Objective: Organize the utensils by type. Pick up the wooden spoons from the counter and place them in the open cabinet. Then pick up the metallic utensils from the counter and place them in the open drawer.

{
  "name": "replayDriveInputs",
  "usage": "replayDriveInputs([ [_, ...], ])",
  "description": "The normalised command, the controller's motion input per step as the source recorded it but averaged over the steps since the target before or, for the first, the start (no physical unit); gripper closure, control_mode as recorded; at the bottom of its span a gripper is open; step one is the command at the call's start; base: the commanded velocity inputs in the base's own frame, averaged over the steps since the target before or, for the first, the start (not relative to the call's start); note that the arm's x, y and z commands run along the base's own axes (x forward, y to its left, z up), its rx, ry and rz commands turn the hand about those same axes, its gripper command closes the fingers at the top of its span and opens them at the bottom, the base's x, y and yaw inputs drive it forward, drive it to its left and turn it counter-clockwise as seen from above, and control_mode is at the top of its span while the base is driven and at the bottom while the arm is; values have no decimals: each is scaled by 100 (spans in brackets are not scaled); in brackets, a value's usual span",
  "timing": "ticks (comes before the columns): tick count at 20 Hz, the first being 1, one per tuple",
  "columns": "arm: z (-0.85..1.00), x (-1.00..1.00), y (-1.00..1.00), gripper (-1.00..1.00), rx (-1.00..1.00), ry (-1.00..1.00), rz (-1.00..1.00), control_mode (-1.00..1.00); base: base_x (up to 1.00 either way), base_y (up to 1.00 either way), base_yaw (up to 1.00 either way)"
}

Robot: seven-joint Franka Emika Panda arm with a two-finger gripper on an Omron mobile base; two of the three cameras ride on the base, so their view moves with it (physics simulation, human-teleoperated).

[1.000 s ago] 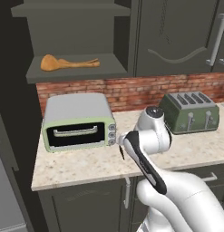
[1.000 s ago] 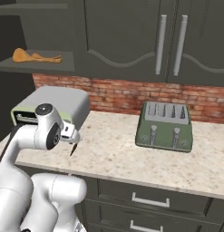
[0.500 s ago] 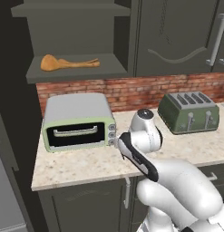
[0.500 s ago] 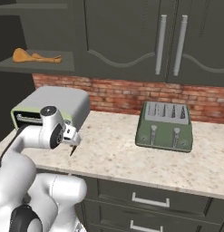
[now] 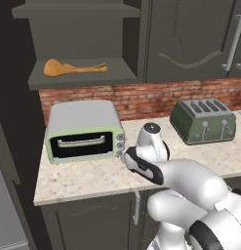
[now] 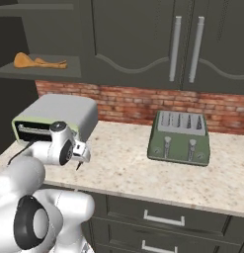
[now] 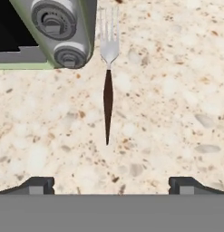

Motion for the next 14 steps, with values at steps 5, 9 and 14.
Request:
replayDriveInputs([
  [5, -21, 27, 0, -100, 0, 0, 0, -100, 0, 0, 0],
  [9, -12, 33, 0, -100, 0, 0, 0, -100, 0, 0, 0],
  [14, -12, 30, 1, -100, 0, 1, 0, -100, 0, 0, 0],
])
